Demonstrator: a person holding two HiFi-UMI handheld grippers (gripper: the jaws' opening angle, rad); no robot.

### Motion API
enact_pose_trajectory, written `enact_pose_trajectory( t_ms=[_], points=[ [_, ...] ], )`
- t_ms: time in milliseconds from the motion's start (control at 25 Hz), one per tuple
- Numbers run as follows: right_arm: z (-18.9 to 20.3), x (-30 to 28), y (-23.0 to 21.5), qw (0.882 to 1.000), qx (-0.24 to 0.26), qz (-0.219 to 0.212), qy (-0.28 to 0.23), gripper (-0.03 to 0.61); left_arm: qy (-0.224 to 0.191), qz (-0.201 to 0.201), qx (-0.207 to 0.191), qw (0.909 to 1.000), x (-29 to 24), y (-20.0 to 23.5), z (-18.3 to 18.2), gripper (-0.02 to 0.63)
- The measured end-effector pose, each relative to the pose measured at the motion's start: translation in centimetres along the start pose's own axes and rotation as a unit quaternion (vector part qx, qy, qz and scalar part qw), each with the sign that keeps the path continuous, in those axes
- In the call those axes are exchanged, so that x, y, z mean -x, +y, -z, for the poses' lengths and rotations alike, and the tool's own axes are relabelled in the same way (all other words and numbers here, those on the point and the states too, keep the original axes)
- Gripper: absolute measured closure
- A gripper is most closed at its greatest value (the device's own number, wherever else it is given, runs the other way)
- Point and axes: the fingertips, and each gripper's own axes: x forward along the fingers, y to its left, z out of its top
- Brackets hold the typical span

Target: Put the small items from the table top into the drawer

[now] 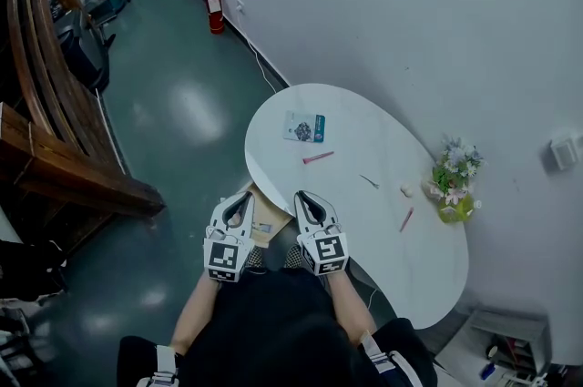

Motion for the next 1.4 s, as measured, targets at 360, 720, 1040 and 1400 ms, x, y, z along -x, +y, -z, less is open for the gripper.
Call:
enact_pose_trajectory(
  t_ms=[360, 720, 1040, 1400],
  points=[
    [1.2, 0.2, -1.2, 1.0, -0.007, 0.013, 0.015, 0.537, 0.003, 0.015, 0.002, 0.9999, -1.6, -0.6, 0.2, 0.594],
    [4.1, -0.6, -6.4, 0.997, -0.005, 0.053, 0.051, 0.537, 0.025, 0.044, 0.008, 0.9987, -5.7, -1.4, 2.5, 0.594],
    [6.9, -3.4, -11.0, 0.995, 0.015, 0.052, 0.083, 0.535, 0.048, 0.053, 0.016, 0.9973, -9.0, -1.9, 4.7, 0.594],
    [9.9, -8.0, -14.1, 0.991, 0.034, 0.01, 0.128, 0.535, 0.068, 0.031, 0.03, 0.9968, -12.2, -0.9, 6.9, 0.594]
  ],
)
